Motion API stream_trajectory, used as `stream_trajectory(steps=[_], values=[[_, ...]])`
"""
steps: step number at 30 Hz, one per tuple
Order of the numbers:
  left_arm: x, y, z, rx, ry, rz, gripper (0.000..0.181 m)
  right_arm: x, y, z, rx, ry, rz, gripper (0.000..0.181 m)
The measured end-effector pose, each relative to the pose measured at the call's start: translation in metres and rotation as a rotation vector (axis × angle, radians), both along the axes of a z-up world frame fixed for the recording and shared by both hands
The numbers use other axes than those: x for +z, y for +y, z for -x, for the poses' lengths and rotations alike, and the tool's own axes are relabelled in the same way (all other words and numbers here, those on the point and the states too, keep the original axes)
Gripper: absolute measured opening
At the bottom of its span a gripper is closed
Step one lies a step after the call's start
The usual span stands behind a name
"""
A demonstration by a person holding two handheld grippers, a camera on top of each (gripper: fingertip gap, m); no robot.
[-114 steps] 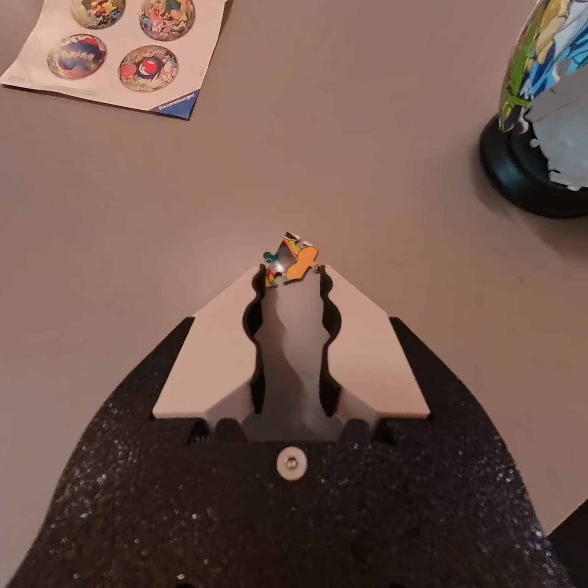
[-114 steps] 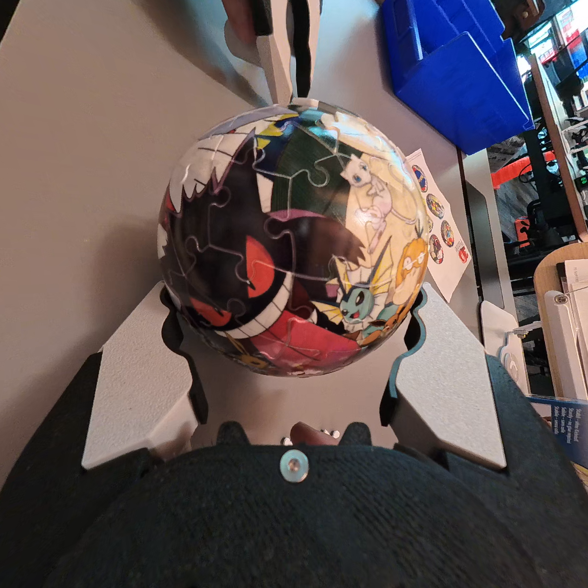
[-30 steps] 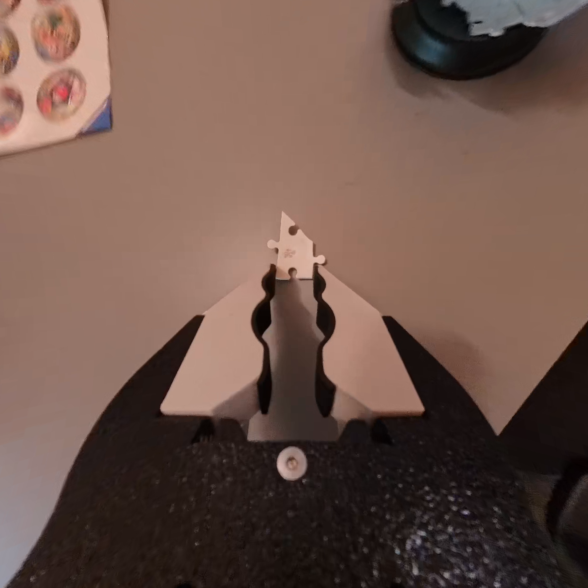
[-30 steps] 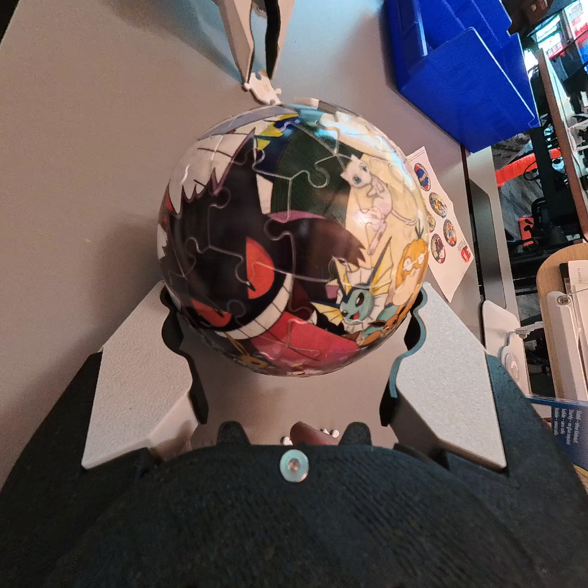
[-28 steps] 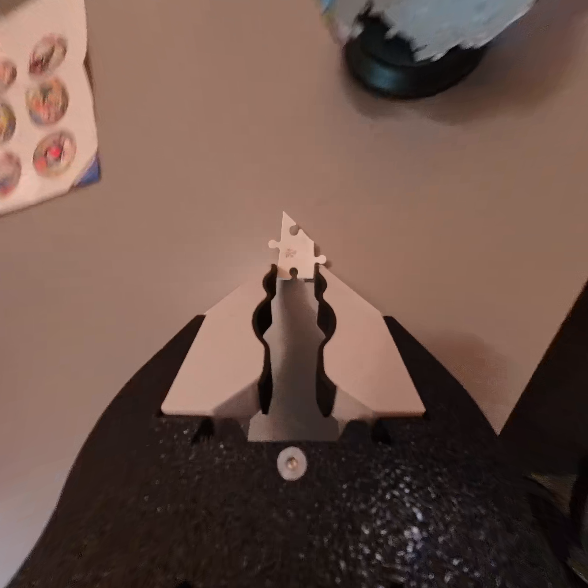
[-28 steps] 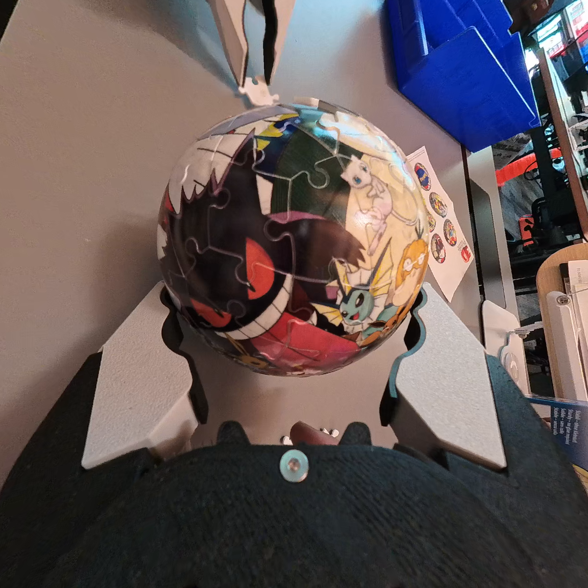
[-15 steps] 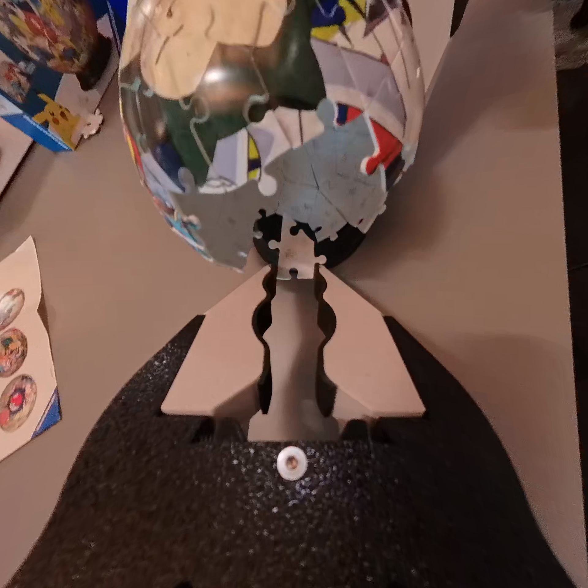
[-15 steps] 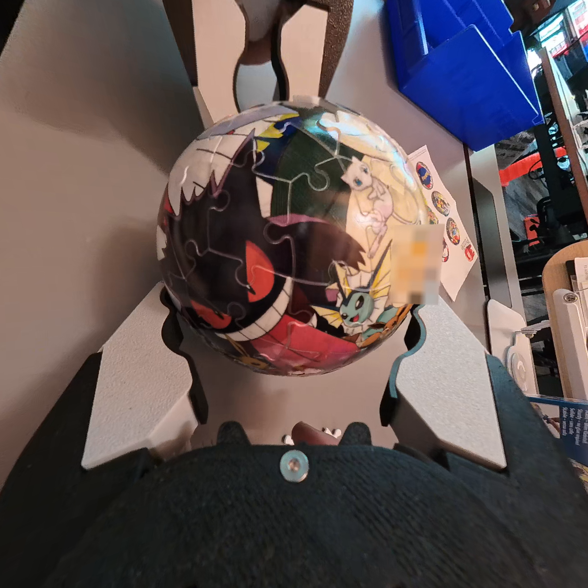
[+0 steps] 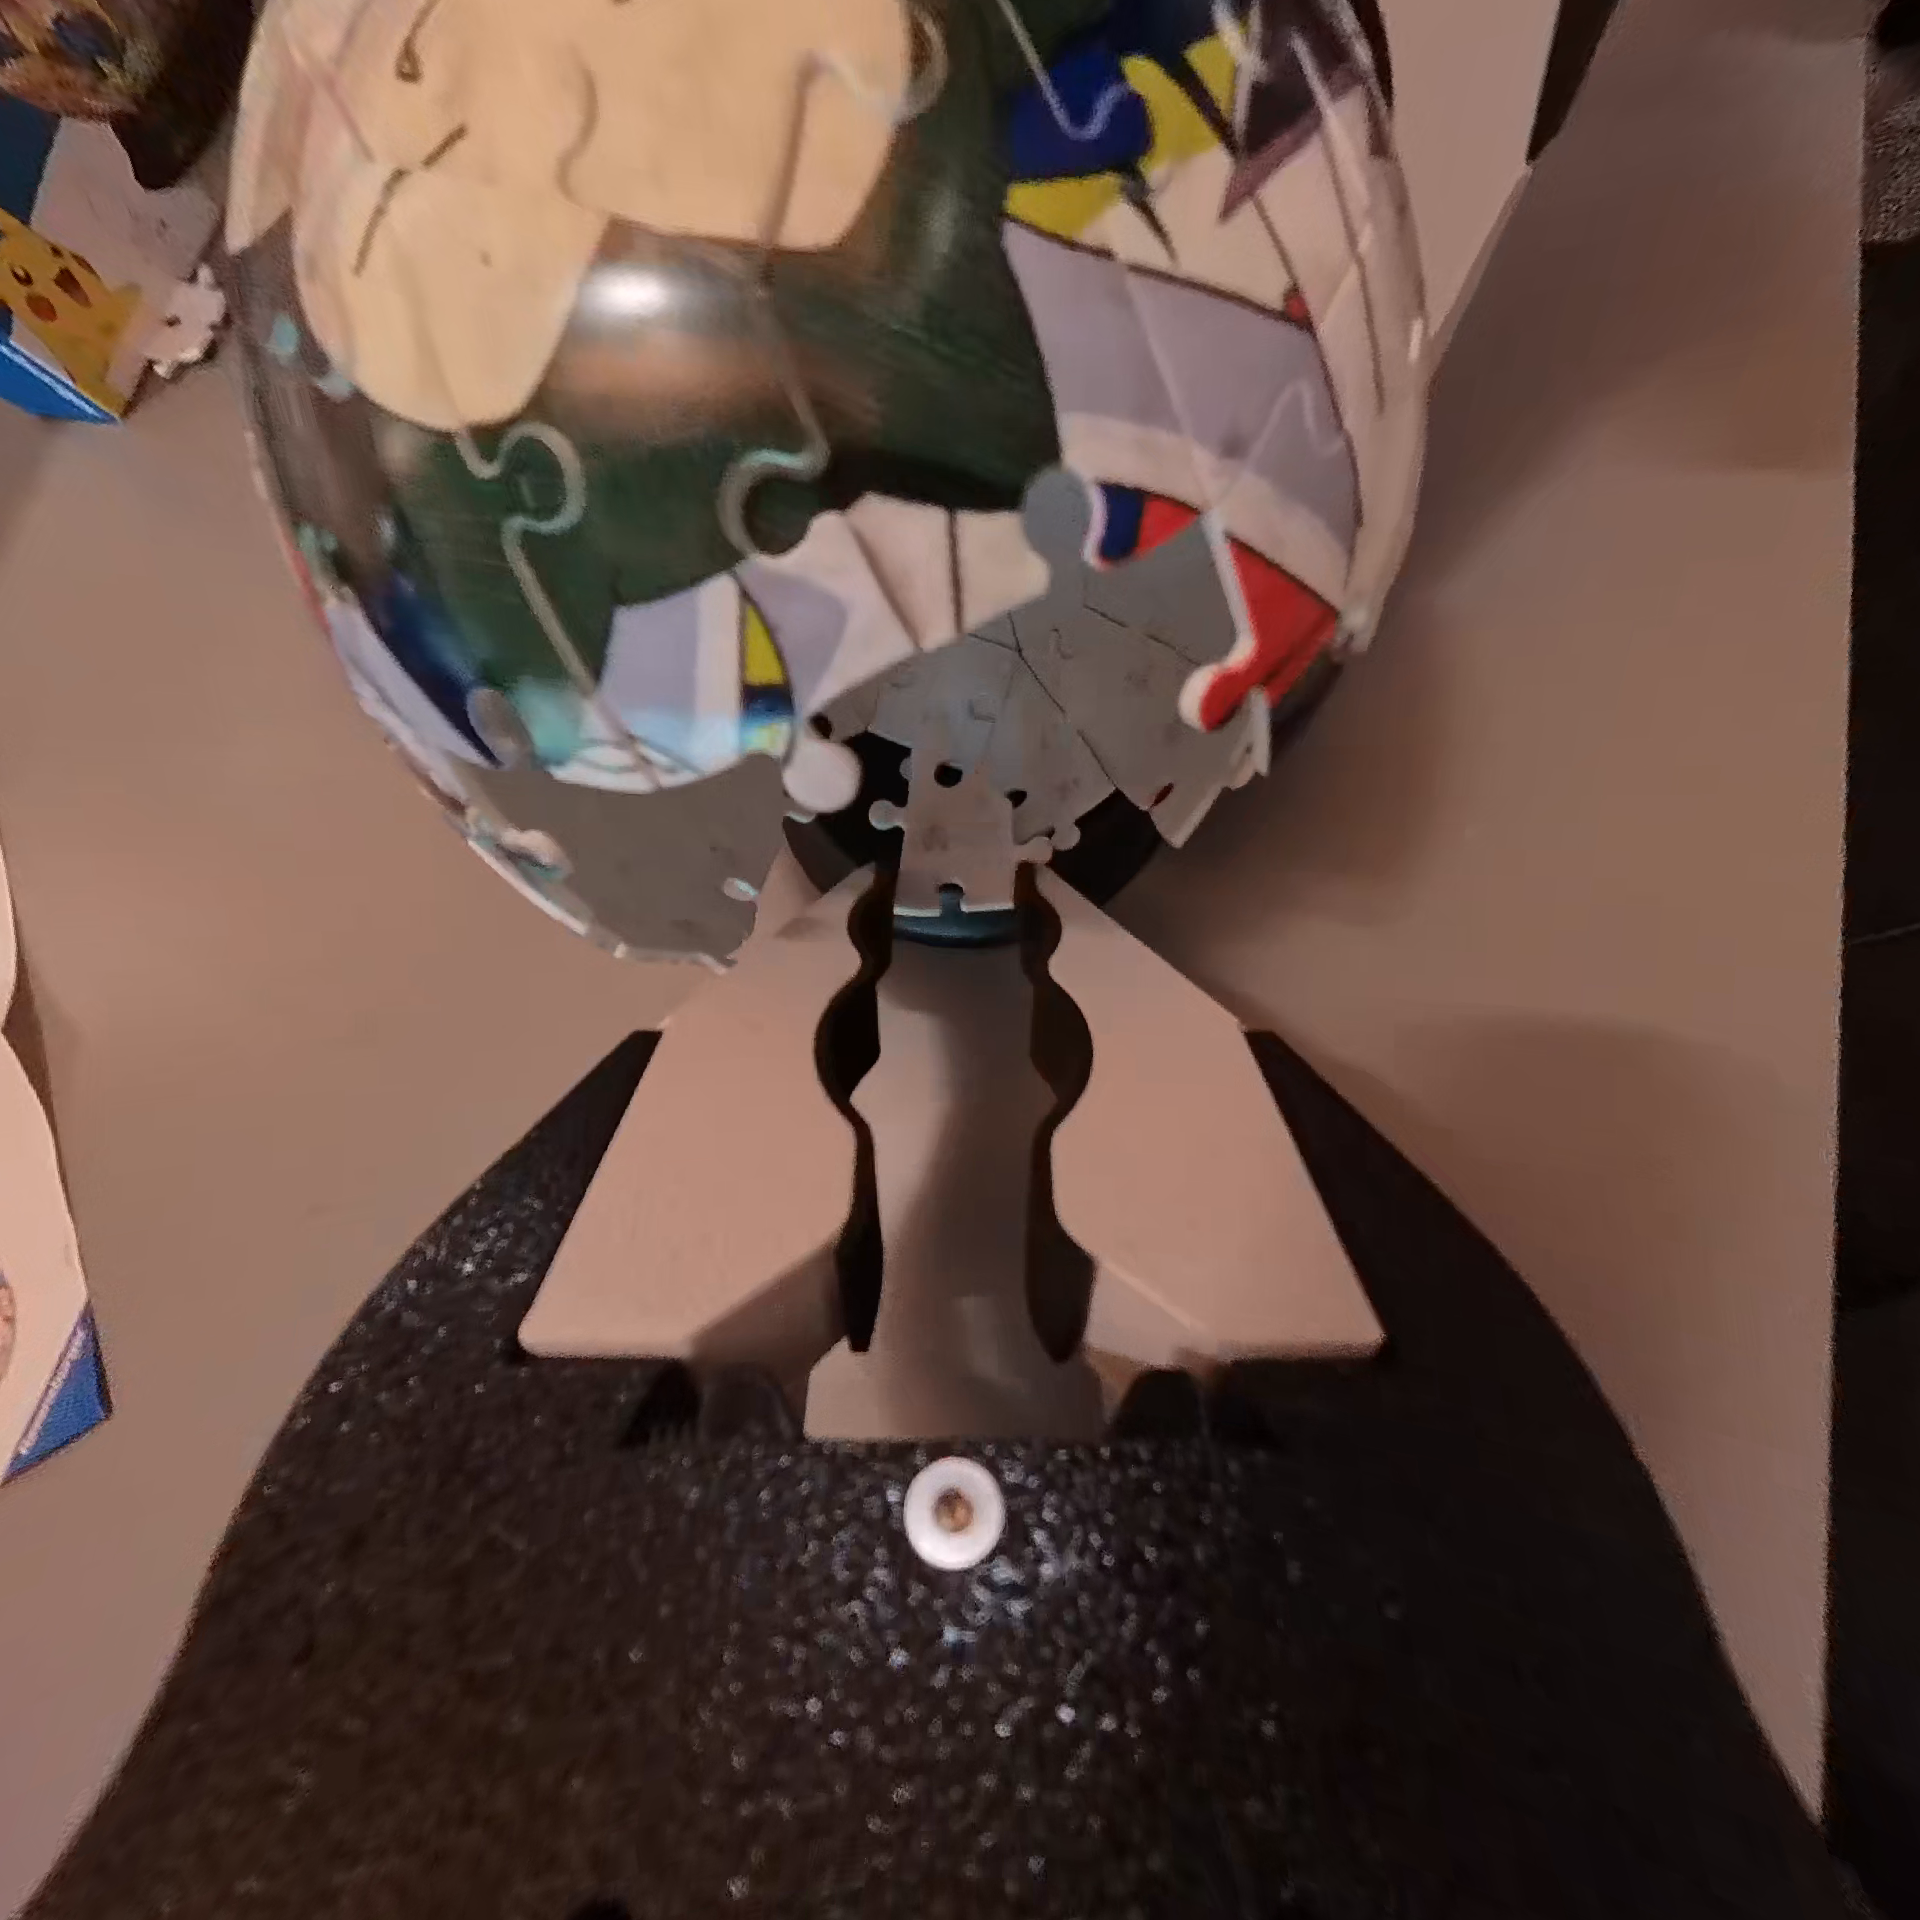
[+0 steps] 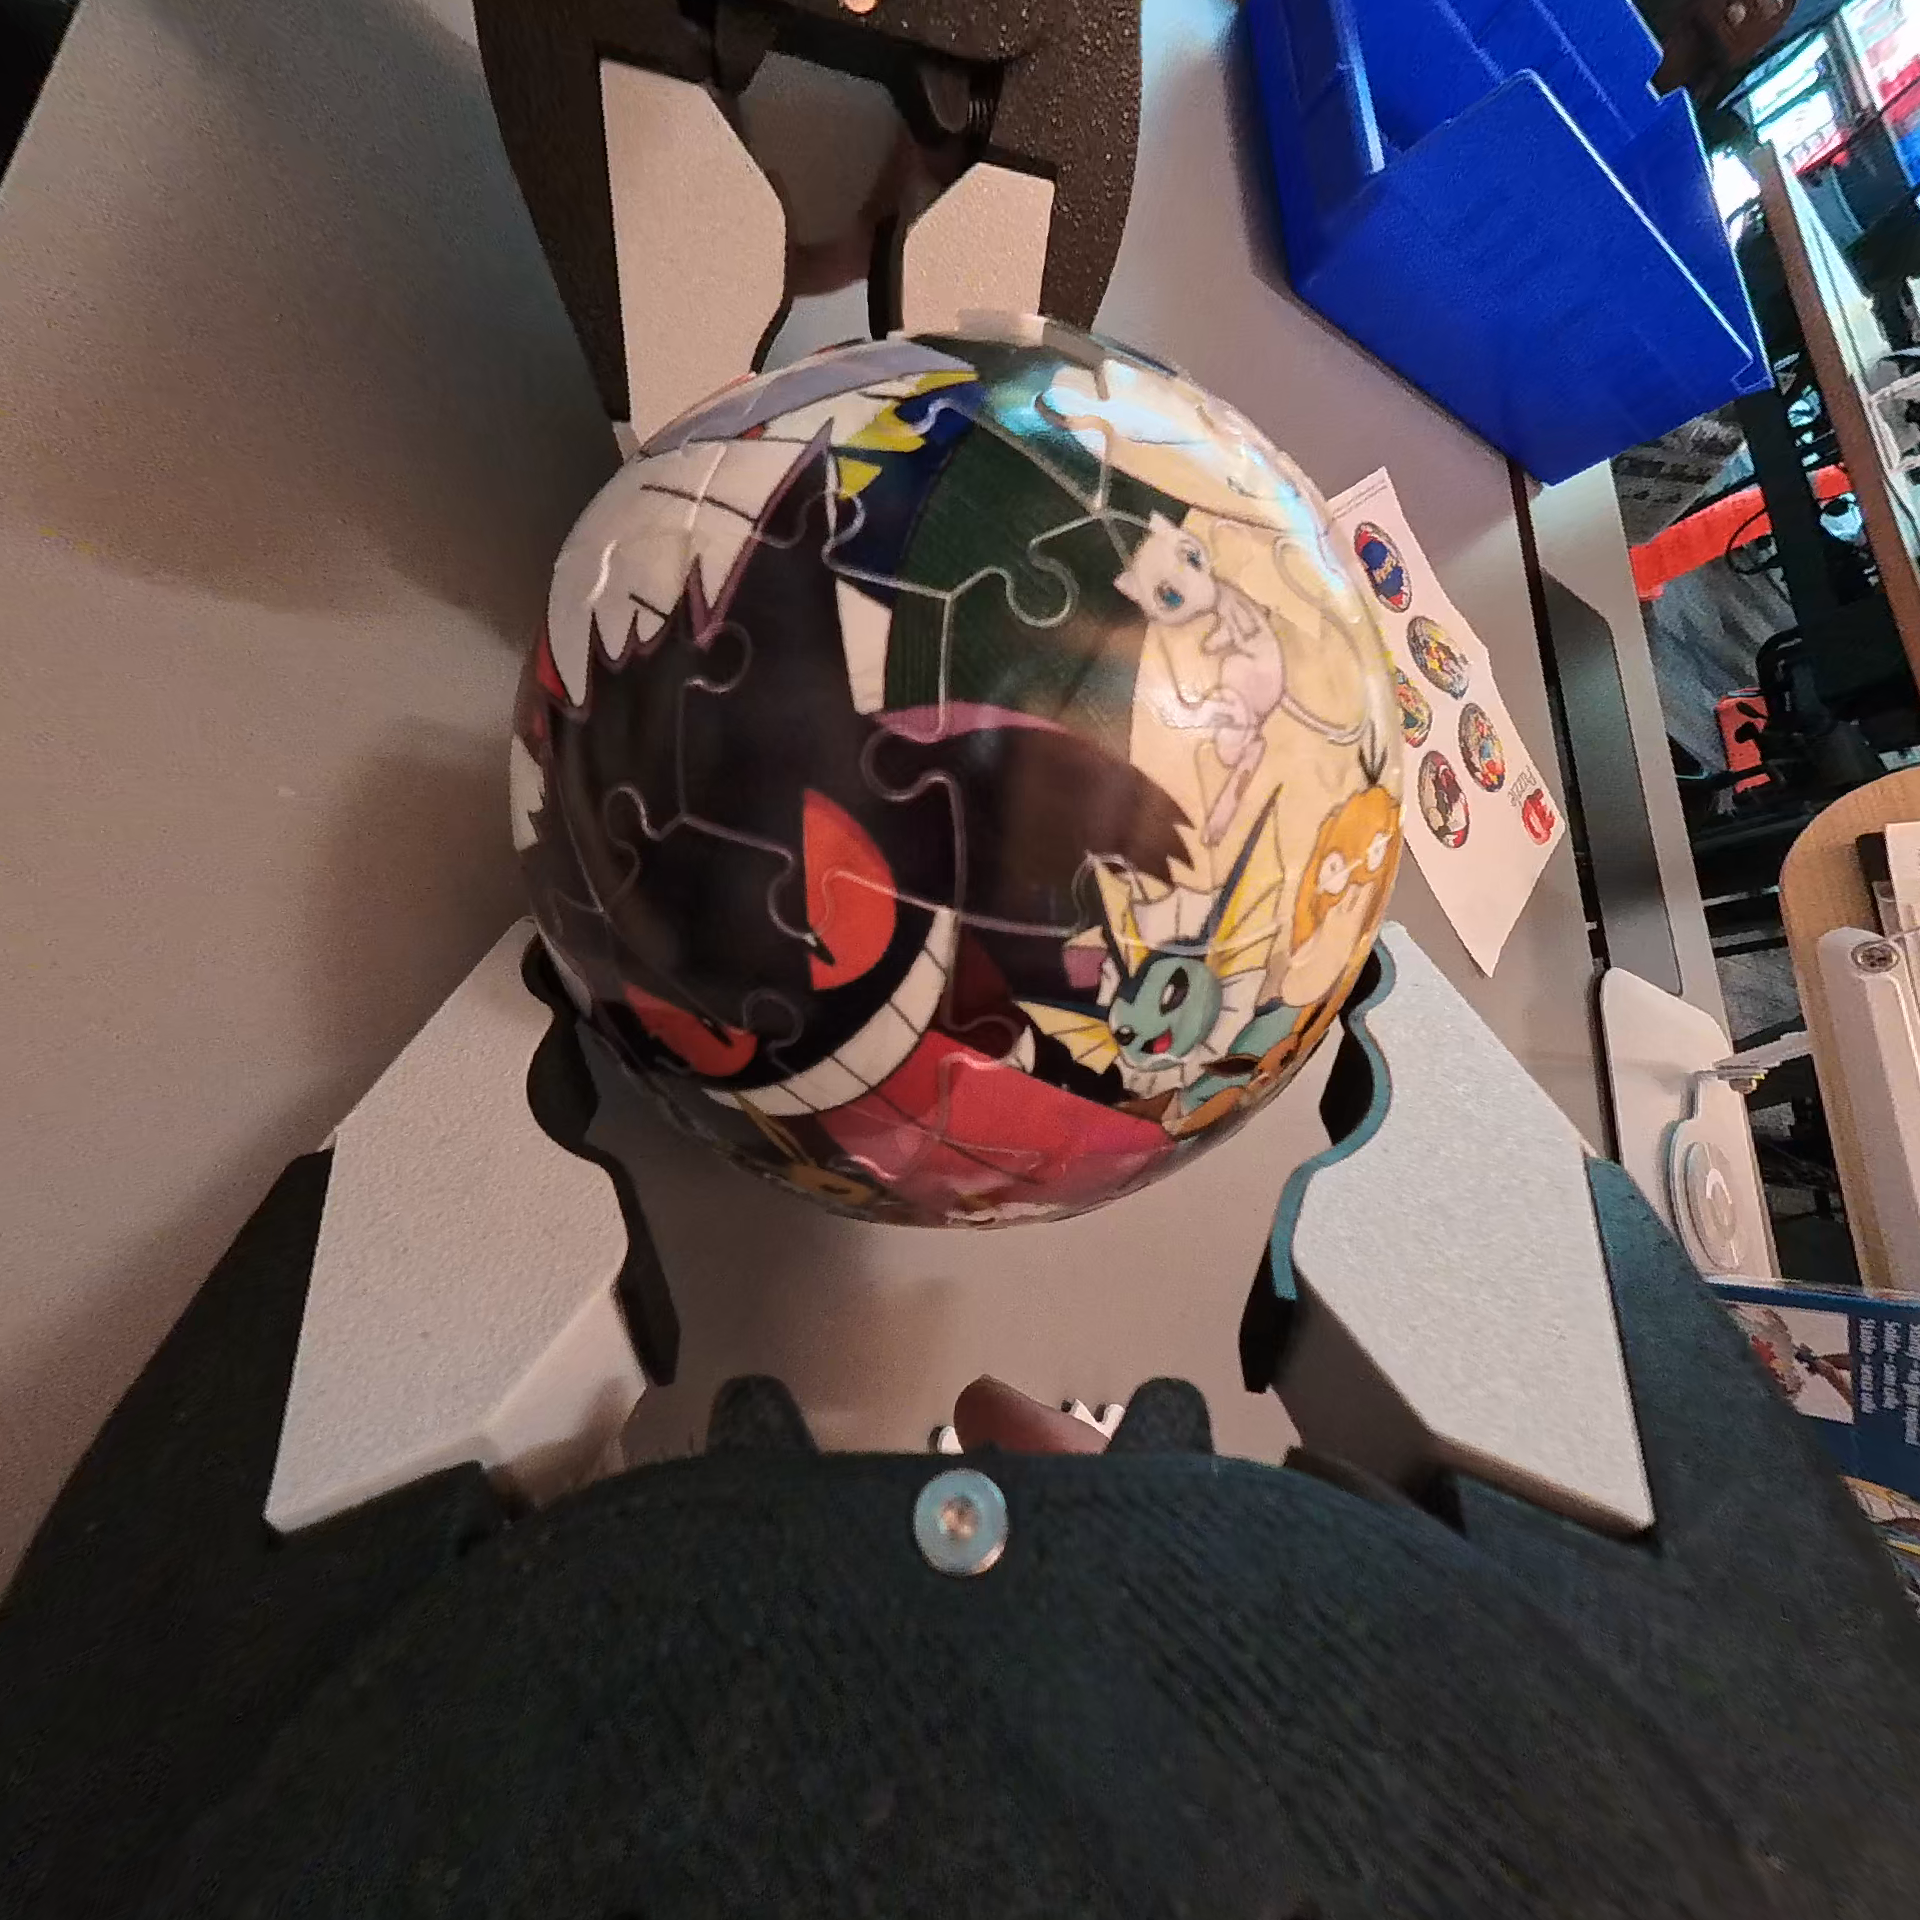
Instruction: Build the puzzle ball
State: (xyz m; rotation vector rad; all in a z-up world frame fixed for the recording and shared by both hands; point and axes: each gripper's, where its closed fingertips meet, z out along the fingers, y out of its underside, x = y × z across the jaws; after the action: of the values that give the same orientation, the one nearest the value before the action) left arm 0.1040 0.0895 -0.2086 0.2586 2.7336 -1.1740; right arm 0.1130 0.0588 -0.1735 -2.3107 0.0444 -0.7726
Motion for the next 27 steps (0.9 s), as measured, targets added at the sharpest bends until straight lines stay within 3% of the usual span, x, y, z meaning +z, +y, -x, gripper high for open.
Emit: stream_trajectory(steps=[5,8,13,18,23,27], values=[[0.003,0.000,0.002,0.040,0.064,0.002,0.021,0.000,0.000,0.000,-0.001,-0.003,0.002,0.143],[0.004,0.000,0.002,0.055,0.081,0.009,0.007,0.000,0.000,0.001,-0.001,-0.004,0.005,0.143],[0.004,0.005,0.002,0.074,0.114,0.004,0.028,0.000,-0.002,0.001,-0.006,-0.004,0.010,0.143],[0.001,0.010,0.004,0.118,0.235,0.017,0.018,-0.001,-0.002,0.001,-0.007,-0.004,0.012,0.143],[0.023,0.021,-0.005,0.306,0.521,0.127,0.027,0.000,0.000,0.002,-0.003,-0.006,0.013,0.143],[0.028,0.032,-0.043,0.501,0.407,0.195,0.057,0.000,0.002,0.002,0.005,-0.006,0.000,0.143]])
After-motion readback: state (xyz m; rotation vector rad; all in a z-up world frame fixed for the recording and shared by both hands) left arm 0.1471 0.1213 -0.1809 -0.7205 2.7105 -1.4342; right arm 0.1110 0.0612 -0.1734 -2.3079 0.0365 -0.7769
